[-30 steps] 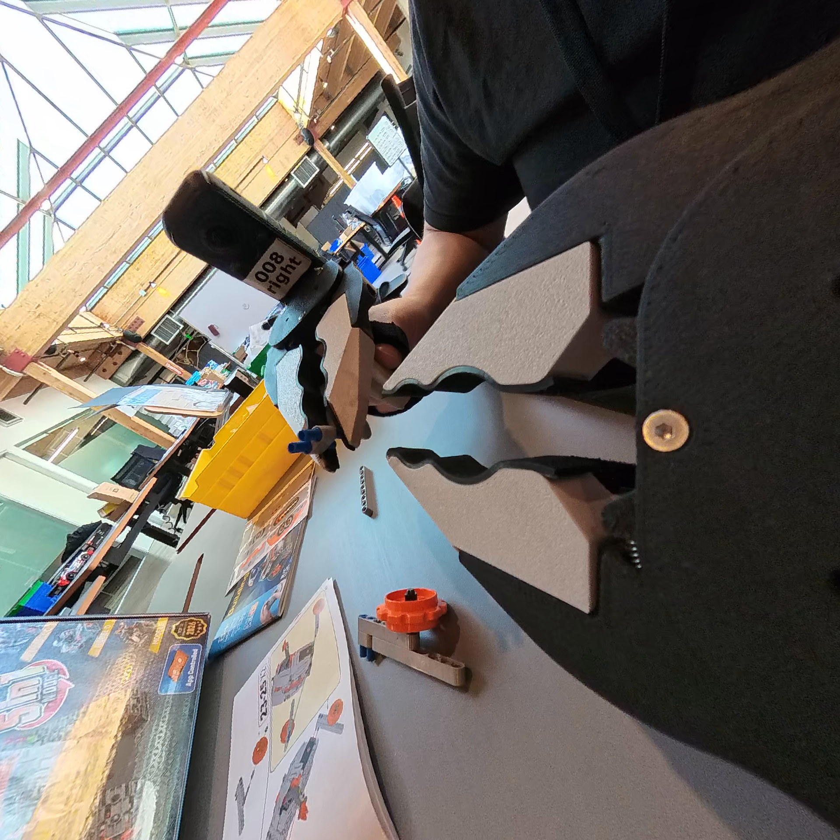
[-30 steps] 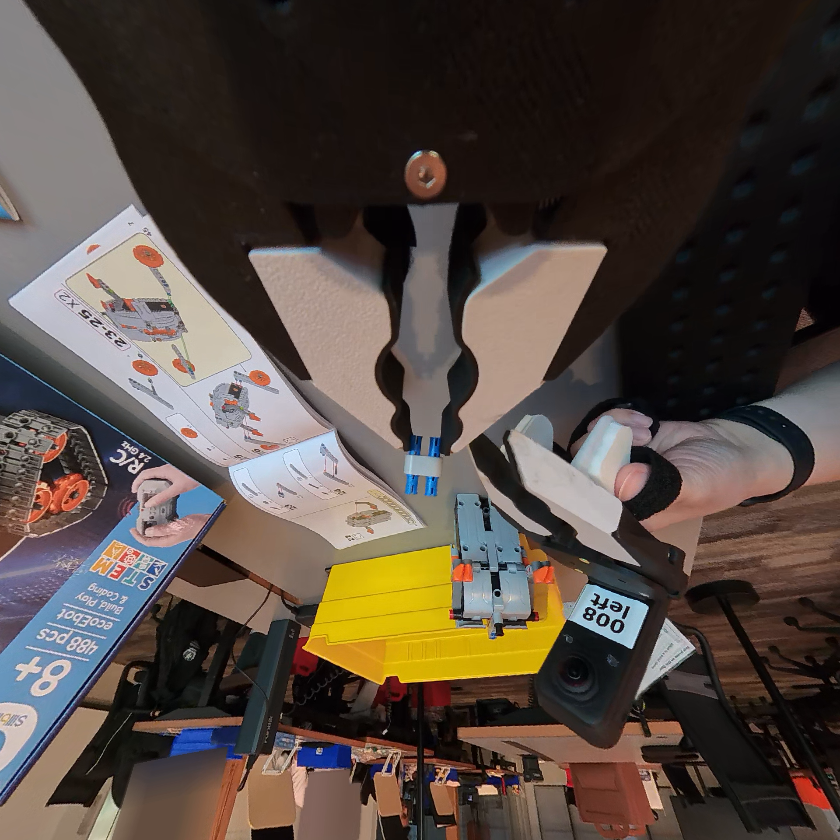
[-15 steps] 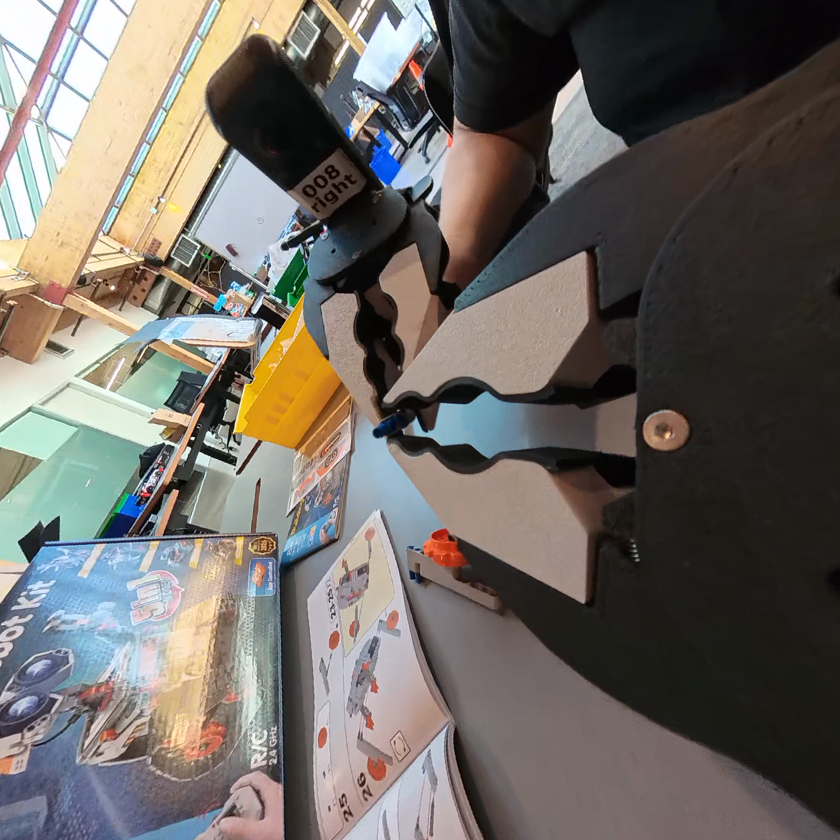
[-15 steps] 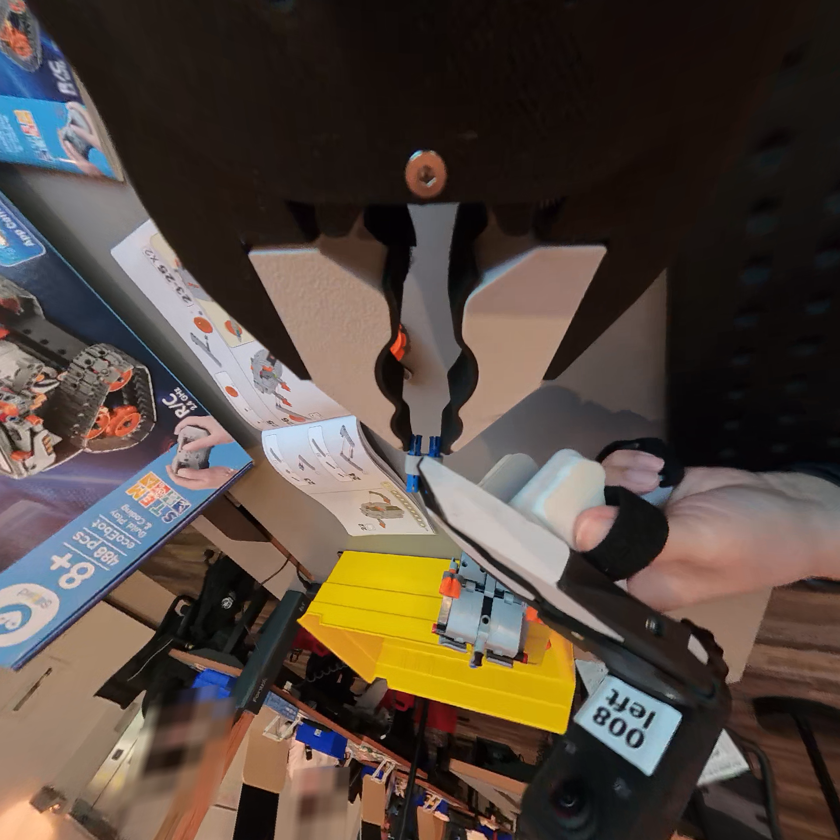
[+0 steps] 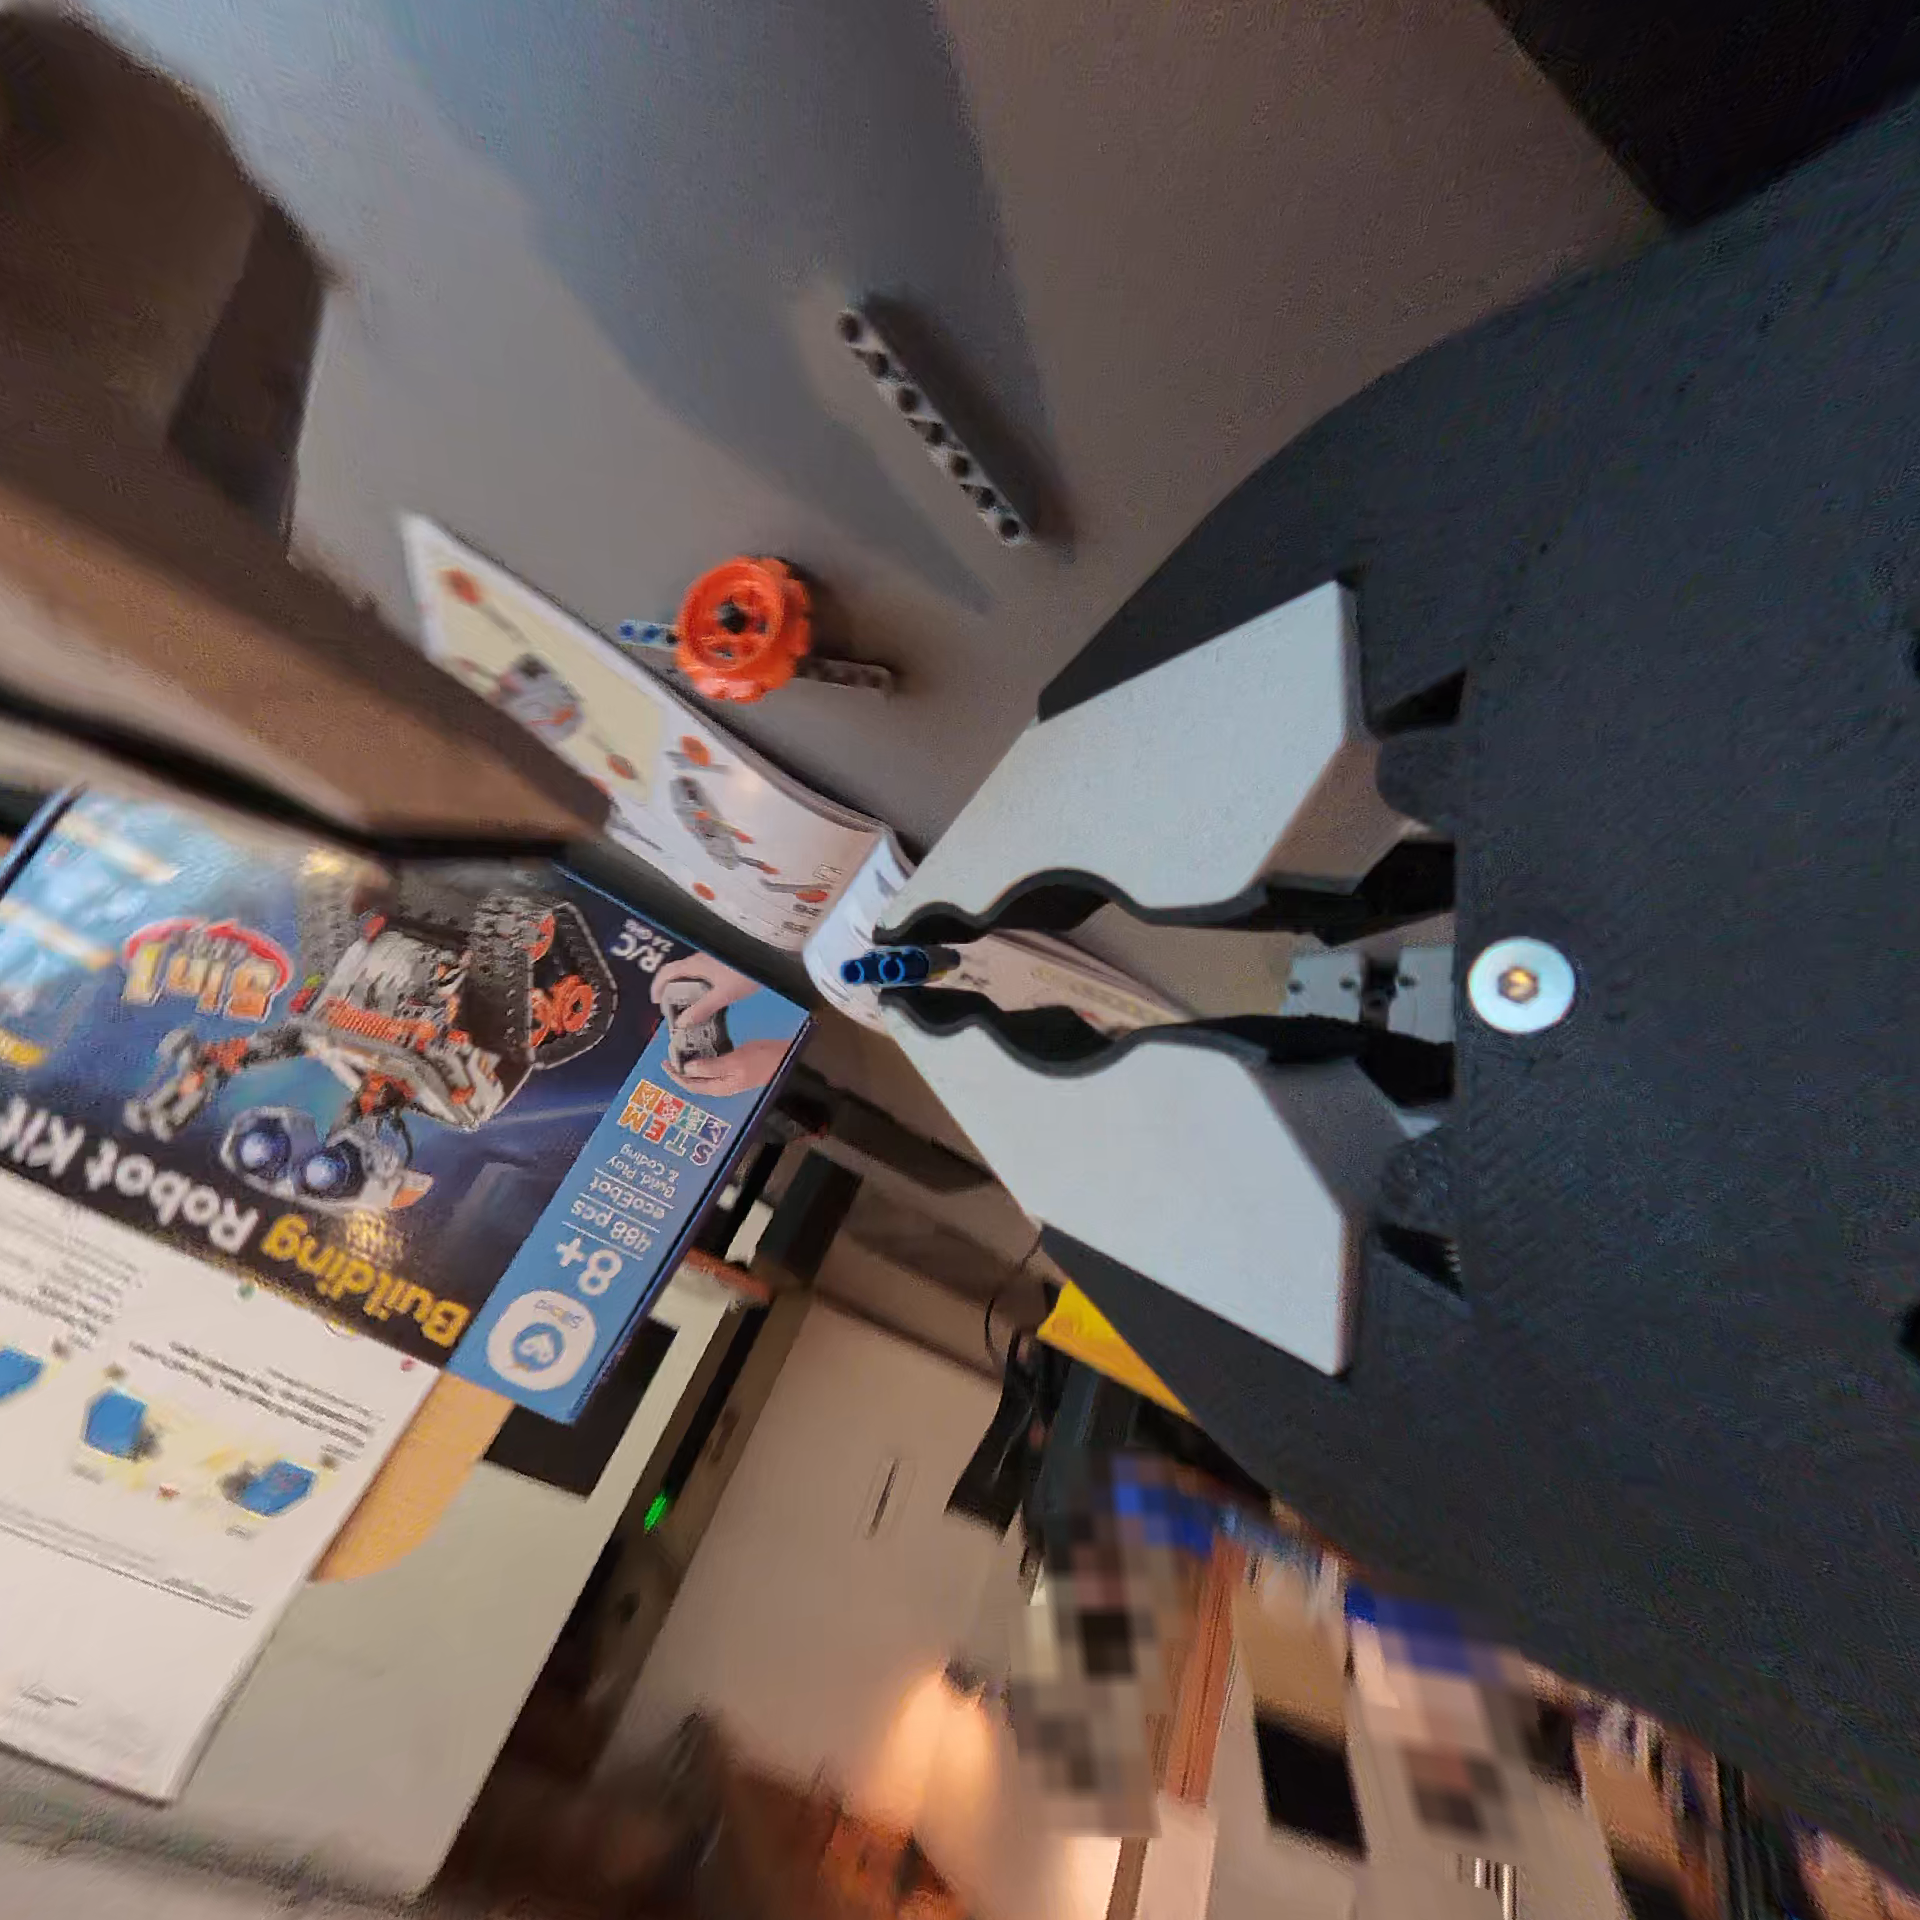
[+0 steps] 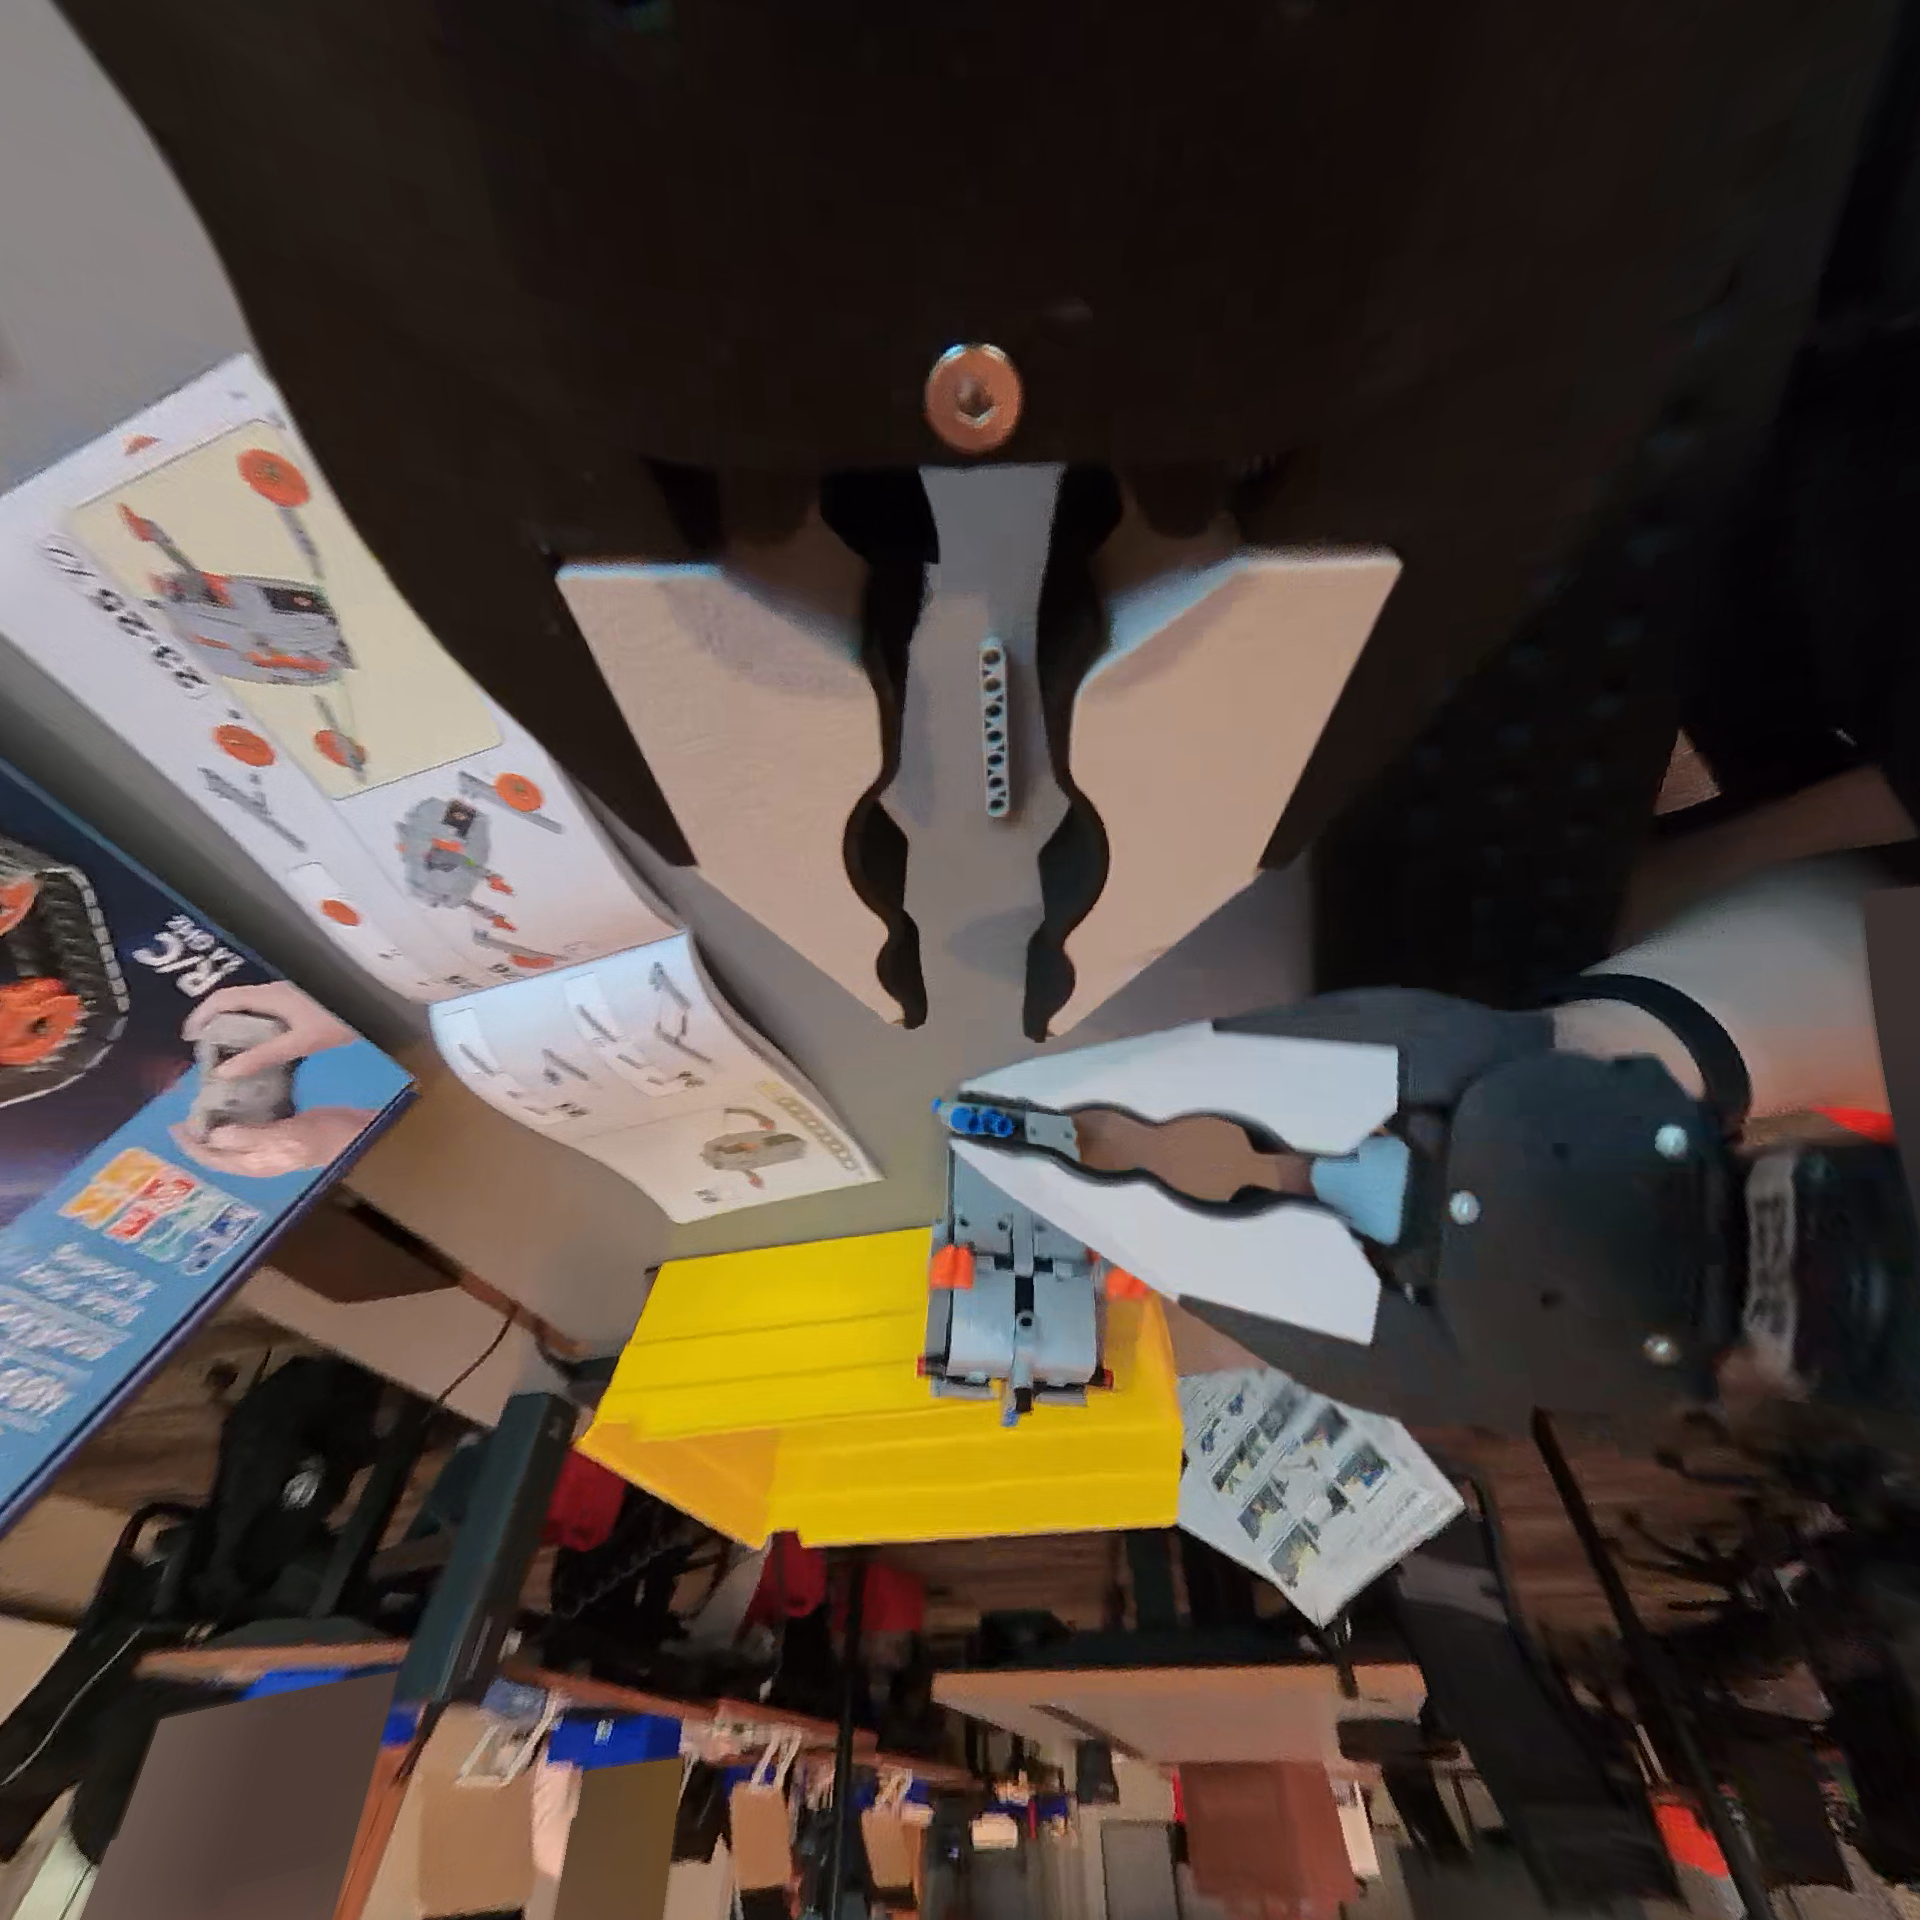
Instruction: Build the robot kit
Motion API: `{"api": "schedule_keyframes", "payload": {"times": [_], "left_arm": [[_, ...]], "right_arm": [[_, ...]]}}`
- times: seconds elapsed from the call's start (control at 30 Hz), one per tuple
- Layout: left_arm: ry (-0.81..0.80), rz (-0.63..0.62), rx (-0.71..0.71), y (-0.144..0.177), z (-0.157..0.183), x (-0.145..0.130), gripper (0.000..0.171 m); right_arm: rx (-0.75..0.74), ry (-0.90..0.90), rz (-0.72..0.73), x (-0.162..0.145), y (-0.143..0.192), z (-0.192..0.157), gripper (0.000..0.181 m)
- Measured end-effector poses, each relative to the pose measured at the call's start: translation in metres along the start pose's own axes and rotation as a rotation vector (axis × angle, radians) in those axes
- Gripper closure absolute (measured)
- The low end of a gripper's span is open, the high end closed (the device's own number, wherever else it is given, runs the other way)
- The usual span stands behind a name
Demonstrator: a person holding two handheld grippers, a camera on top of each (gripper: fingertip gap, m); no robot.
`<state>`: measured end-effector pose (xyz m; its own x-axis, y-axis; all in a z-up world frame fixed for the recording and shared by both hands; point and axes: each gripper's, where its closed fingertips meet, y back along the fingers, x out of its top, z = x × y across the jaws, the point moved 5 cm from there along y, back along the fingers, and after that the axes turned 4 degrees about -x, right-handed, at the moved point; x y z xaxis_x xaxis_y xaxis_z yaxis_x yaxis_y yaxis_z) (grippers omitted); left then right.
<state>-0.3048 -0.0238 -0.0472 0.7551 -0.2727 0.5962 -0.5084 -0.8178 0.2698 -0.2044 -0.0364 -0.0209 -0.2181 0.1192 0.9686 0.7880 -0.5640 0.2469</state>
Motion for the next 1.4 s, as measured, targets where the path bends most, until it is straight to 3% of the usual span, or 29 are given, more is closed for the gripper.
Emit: {"api": "schedule_keyframes", "payload": {"times": [0.1,0.17,0.23,0.33,0.47,0.53,0.77,0.87,1.03,1.1,1.4], "left_arm": [[-0.212,-0.052,0.027,-0.006,0.013,-0.007,0.166],[-0.32,-0.051,0.079,-0.004,0.014,-0.006,0.166],[-0.358,-0.031,0.083,-0.003,0.016,-0.005,0.166],[-0.368,-0.033,0.08,-0.003,0.015,-0.006,0.166],[-0.366,-0.003,0.068,-0.002,0.018,-0.003,0.166],[-0.374,0.016,0.079,0.0,0.018,0.0,0.166],[-0.419,0.026,0.066,-0.001,0.022,0.0,0.167],[-0.294,0.051,0.01,-0.005,0.024,0.0,0.164],[0.216,0.036,-0.264,-0.016,0.022,-0.001,0.123],[0.369,0.021,-0.332,-0.02,0.02,-0.003,0.118],[0.442,-0.069,-0.358,-0.031,0.023,-0.016,0.121]], "right_arm": [[0.038,-0.123,-0.116,-0.009,-0.019,-0.004,0.162],[0.119,-0.36,-0.138,-0.014,-0.027,-0.002,0.157],[0.234,-0.601,-0.129,-0.017,-0.033,-0.001,0.151],[0.315,-0.797,-0.101,-0.021,-0.04,0.006,0.152],[0.365,-0.897,-0.078,-0.024,-0.046,0.01,0.155],[0.41,-0.935,-0.072,-0.023,-0.047,0.007,0.165],[0.389,-0.912,-0.1,-0.029,-0.047,0.01,0.178],[0.375,-0.892,-0.116,-0.033,-0.046,0.013,0.178],[0.359,-0.916,-0.102,-0.038,-0.035,0.031,0.179],[0.329,-0.921,-0.108,-0.045,-0.028,0.042,0.179],[0.316,-0.965,-0.074,-0.05,-0.016,0.059,0.179]]}}
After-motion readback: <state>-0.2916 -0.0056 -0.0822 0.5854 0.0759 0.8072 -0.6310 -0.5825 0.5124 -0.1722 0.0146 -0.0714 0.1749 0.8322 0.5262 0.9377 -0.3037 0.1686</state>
